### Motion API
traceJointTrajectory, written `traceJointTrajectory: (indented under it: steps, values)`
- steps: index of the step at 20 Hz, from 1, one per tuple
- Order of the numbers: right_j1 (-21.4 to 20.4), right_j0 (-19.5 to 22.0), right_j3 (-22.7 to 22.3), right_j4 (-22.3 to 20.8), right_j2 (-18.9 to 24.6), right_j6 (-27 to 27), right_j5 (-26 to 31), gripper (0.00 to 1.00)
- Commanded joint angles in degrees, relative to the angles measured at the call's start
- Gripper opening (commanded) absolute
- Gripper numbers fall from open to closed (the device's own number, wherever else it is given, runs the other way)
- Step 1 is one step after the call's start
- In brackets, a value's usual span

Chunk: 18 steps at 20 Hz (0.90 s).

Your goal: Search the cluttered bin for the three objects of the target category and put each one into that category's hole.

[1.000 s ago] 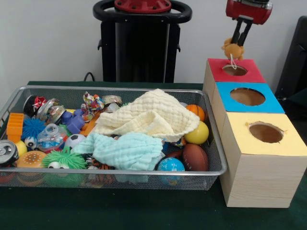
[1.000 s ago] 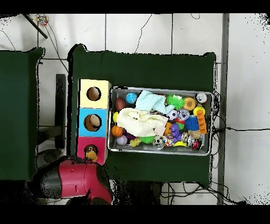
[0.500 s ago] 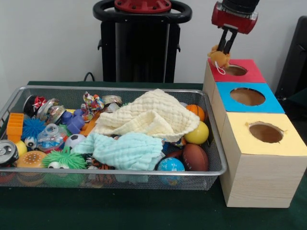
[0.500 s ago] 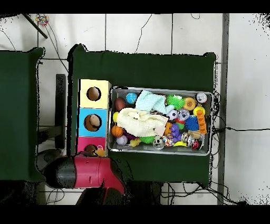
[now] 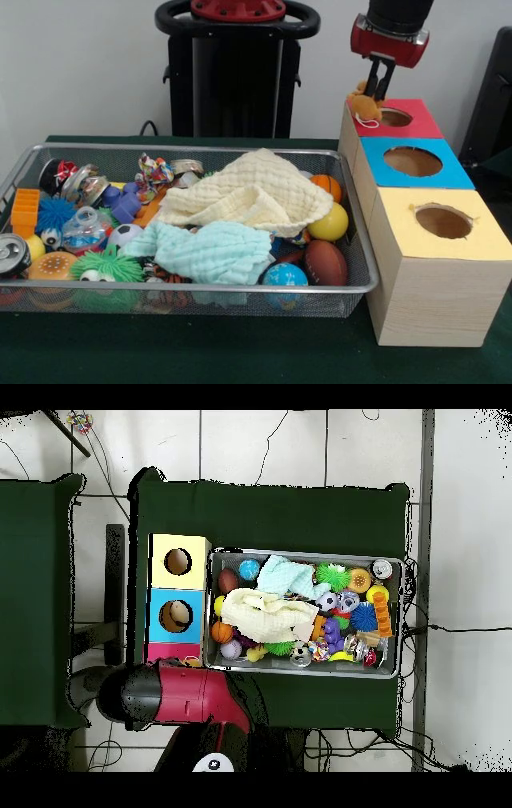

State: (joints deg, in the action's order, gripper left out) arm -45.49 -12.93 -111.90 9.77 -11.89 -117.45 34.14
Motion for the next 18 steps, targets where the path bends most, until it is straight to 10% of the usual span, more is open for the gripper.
traceJointTrajectory:
  steps: [1,18]
  values:
    - [1.70,1.42,0.47,5.15,7.97,-8.96,6.63,0.00]
    - [4.77,5.80,1.94,9.87,11.14,-8.15,15.34,0.00]
